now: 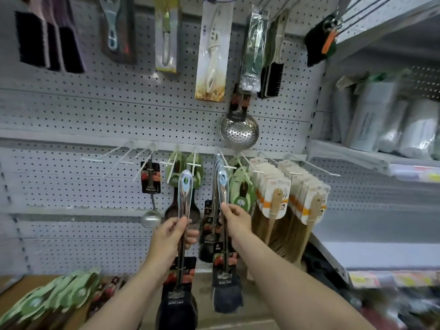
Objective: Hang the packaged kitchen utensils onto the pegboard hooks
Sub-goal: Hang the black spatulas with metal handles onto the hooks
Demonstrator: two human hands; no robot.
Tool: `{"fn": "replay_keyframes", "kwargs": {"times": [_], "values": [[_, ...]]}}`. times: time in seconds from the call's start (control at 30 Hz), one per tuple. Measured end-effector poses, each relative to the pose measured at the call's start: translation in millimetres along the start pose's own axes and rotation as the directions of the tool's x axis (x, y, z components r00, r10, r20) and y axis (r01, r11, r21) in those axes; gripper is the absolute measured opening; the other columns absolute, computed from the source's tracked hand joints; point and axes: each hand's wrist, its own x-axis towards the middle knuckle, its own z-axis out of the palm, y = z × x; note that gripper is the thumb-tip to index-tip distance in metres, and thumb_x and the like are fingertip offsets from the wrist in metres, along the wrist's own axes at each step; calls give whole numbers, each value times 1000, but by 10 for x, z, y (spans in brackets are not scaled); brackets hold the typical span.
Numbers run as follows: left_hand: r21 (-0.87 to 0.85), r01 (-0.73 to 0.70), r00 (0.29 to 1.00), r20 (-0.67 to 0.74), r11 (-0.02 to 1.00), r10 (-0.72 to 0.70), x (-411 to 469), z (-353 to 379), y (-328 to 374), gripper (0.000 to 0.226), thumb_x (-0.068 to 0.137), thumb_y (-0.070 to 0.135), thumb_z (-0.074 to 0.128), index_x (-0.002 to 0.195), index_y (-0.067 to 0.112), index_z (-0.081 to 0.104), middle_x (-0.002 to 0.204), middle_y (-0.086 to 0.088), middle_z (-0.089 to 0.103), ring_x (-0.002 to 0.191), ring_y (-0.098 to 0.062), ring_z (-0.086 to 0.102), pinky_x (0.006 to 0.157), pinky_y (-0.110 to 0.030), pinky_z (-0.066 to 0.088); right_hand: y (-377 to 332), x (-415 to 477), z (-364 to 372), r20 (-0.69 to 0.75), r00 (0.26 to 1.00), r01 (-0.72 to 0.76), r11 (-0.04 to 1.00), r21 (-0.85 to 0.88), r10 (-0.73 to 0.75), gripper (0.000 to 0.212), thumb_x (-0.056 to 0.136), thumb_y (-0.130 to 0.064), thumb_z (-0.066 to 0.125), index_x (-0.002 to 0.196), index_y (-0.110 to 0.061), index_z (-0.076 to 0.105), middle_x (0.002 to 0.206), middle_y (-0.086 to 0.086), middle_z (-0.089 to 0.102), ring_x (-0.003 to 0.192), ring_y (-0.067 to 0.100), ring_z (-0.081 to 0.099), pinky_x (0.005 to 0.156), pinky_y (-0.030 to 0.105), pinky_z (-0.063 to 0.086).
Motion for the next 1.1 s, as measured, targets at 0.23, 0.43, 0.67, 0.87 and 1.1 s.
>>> {"fn": "replay_keyframes", "kwargs": {"times": [0.23,0.43,0.67,0.87,1.1], "values": [[29,21,999,-26,999,-20,-13,139,-54,22,98,26,56,102,9,68,84,-9,77,78,-25,73,81,-41,58,54,357,151,53,997,-66,997,34,64,37,86,-45,75,114,-21,72,110,1,73,107,24,68,102,44,53],[80,51,999,-3,995,-51,94,287,-19,23,100,28,55,104,11,69,87,-9,77,77,-19,72,73,-27,59,10,423,125,72,997,-32,999,2,32,32,85,-50,74,104,-25,72,107,-1,71,104,23,64,98,42,53],[89,61,997,47,994,-66,192,548,-61,24,101,29,54,107,11,69,90,-9,77,81,-19,73,79,-33,59,-462,28,-42,59,988,133,982,134,-142,33,91,-52,65,89,-21,75,93,-5,76,98,14,68,93,36,49],[94,45,994,93,995,-54,250,731,-91,25,101,28,54,108,9,69,91,-14,77,85,-27,74,85,-43,58,-493,-105,-196,257,947,164,977,133,-194,36,86,-50,74,91,-14,76,90,4,75,93,11,66,89,32,52],[55,59,994,91,997,-64,320,889,-173,23,101,27,54,105,9,68,88,-14,77,75,-23,73,69,-32,61,-419,-9,-270,267,947,164,984,69,-177,28,86,-38,78,97,-13,73,86,-2,70,80,9,61,71,22,49]]}}
